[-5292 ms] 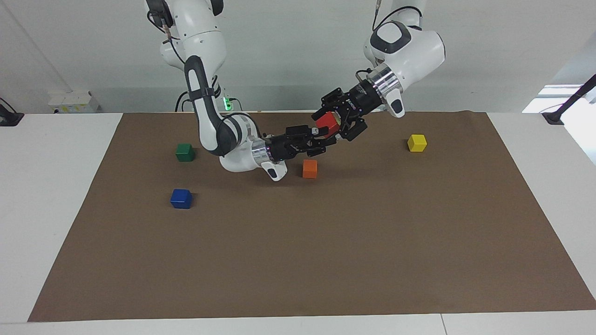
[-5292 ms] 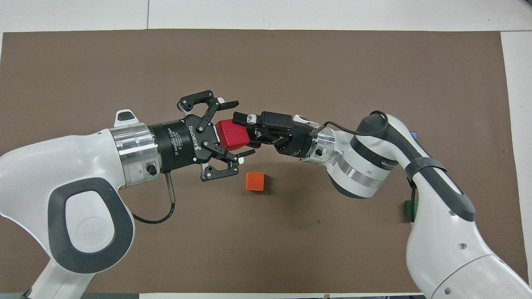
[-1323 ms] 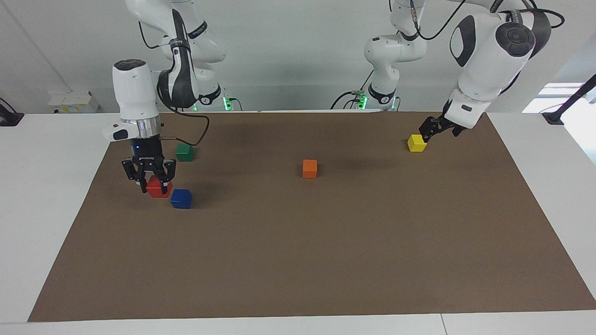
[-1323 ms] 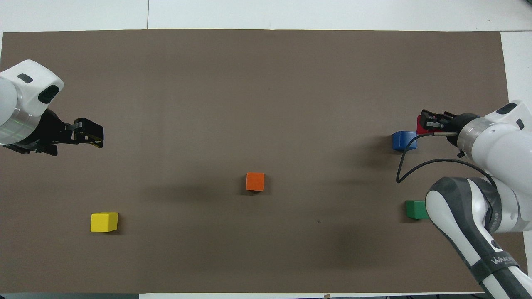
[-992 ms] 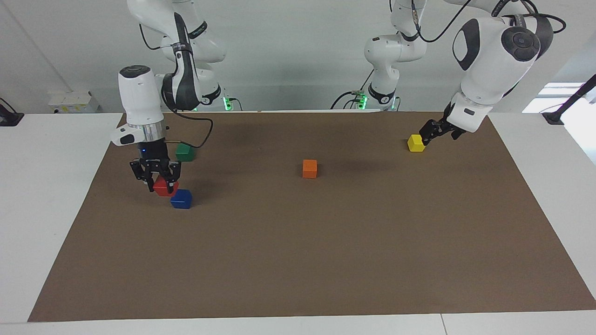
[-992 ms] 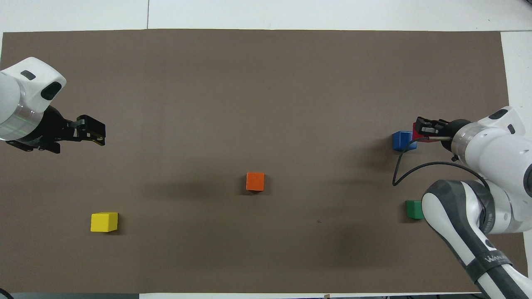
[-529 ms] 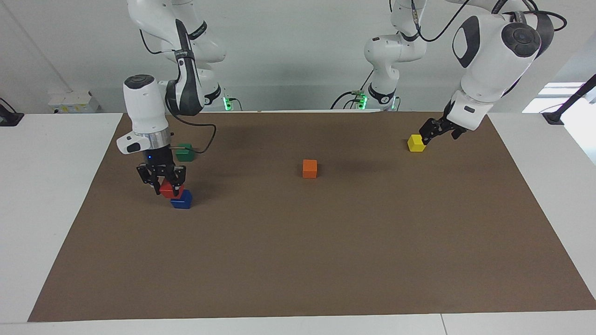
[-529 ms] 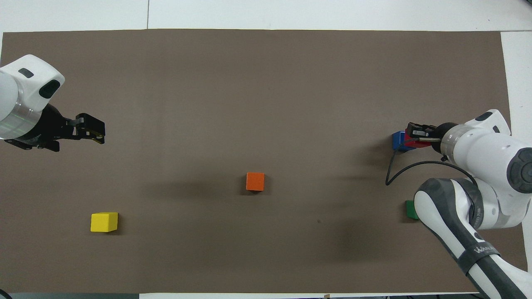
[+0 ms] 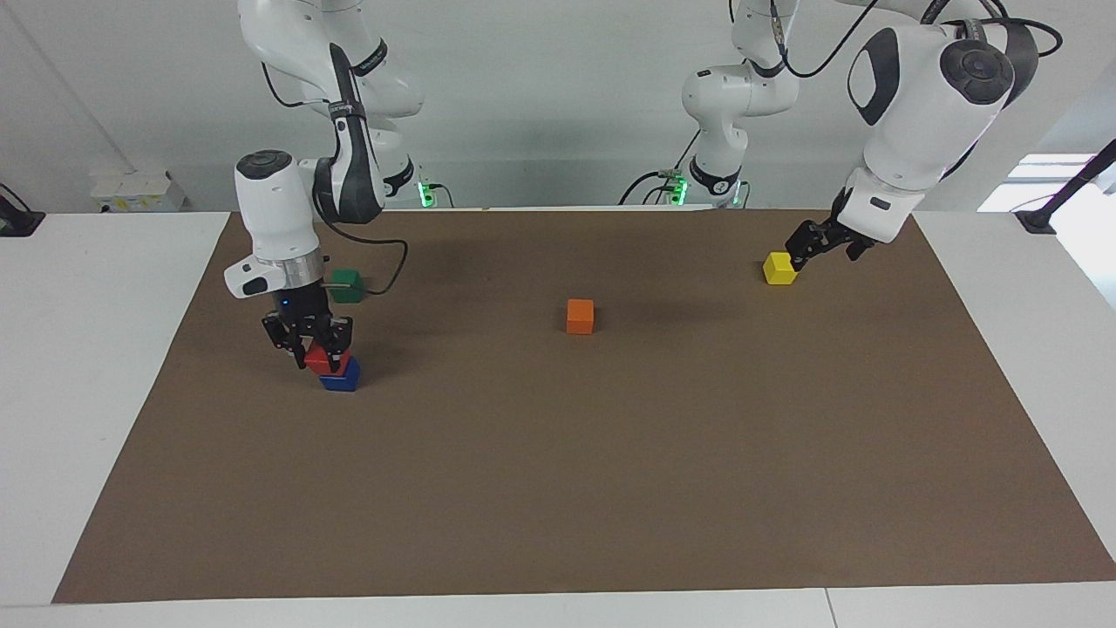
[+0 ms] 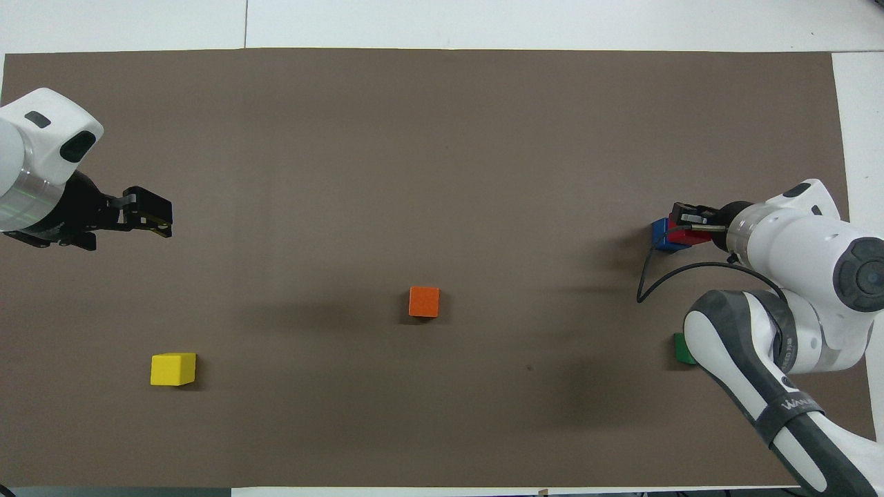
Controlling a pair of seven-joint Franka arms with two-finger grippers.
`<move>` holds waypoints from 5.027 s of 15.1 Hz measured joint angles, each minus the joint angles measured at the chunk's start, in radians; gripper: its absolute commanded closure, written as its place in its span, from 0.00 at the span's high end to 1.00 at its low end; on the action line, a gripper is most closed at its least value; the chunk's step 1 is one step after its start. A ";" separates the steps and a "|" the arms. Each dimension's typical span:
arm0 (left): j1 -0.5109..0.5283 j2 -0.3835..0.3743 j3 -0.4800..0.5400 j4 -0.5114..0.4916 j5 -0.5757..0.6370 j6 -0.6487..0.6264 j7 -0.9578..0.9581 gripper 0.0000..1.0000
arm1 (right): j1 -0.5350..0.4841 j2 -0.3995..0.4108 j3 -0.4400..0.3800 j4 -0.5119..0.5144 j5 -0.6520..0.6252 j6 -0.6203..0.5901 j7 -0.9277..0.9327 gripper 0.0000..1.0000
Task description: Transfer red block to right arm and stack on blue block
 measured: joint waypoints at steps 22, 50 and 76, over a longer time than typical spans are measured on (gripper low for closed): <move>-0.002 0.011 0.002 -0.003 -0.028 0.042 0.000 1.00 | 0.001 0.010 0.000 0.004 0.000 -0.017 0.011 0.40; 0.001 -0.011 0.006 0.002 -0.032 0.042 0.000 1.00 | -0.083 -0.092 0.008 0.588 0.135 -1.109 -0.164 1.00; 0.001 -0.011 0.006 0.002 -0.032 0.042 0.000 1.00 | -0.075 -0.063 0.009 0.629 0.034 -1.125 -0.208 1.00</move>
